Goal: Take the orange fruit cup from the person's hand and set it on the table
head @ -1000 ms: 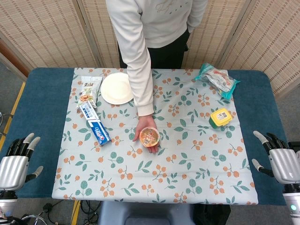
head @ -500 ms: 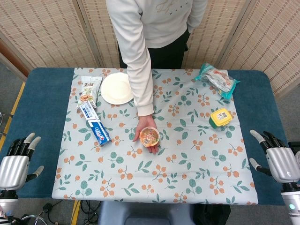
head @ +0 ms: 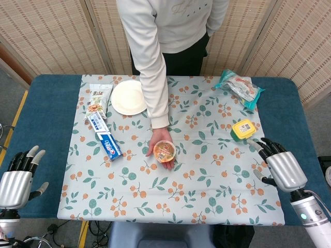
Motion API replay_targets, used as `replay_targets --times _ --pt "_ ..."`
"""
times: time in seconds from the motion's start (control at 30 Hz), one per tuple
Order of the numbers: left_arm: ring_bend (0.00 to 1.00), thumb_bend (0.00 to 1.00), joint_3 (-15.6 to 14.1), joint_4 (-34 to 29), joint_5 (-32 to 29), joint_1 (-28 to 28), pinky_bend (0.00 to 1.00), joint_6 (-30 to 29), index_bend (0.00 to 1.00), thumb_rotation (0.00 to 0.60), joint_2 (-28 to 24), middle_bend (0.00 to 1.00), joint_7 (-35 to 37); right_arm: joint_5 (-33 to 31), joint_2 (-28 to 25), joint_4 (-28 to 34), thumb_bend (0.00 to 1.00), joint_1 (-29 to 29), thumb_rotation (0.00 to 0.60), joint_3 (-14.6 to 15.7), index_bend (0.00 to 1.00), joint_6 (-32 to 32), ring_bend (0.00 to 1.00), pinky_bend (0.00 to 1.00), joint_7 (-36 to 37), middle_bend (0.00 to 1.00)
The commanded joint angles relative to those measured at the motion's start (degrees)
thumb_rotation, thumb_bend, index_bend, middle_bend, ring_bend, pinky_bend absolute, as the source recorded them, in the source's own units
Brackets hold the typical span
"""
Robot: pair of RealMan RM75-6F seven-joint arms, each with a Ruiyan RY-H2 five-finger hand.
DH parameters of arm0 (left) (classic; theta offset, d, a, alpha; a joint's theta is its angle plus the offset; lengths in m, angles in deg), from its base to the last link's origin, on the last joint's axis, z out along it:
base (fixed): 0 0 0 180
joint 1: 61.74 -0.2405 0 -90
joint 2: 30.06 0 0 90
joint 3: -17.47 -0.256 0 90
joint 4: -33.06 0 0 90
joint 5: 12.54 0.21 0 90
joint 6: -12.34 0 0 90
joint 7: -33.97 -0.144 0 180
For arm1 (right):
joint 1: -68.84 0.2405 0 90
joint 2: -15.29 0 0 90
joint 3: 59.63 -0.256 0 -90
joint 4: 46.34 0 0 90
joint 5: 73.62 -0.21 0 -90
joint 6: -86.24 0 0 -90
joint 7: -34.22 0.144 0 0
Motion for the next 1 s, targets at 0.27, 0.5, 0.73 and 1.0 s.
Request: replay_targets --times 0.27,0.5,0.73,1.0 --pt "0.11 0.18 -0.3 0.1 0.6 -0.1 0.1 -0.2 0.11 0.6 0.2 0.03 0.0 -4.3 5.4 4.2 0.2 14.0 0.6 -3.1 0.0 18.9 0.11 0.23 -8.2 0.13" --pt "0.11 0.18 -0.4 0.2 0.5 -0.5 0.1 -0.7 0.11 0.6 0.1 0.03 0.2 -13.6 14.4 -0.4 0.18 23.5 0.6 -5.9 0.0 28.9 0.03 0.23 -13.7 0.06" --pt "0.11 0.18 -0.7 0.5 0.0 -1.3 0.1 -1.2 0.11 0.6 -0.2 0.03 0.6 -20.8 22.5 -6.8 0.18 30.3 0.6 -7.3 0.0 32.4 0.0 0.23 -16.7 0.03" --pt "0.11 0.18 -0.6 0.8 -0.3 -1.7 0.1 -1.5 0.11 0.6 -0.3 0.03 0.9 -25.8 27.4 -12.3 0.18 35.1 0.6 -7.5 0.0 33.7 0.0 0.23 -18.2 0.02"
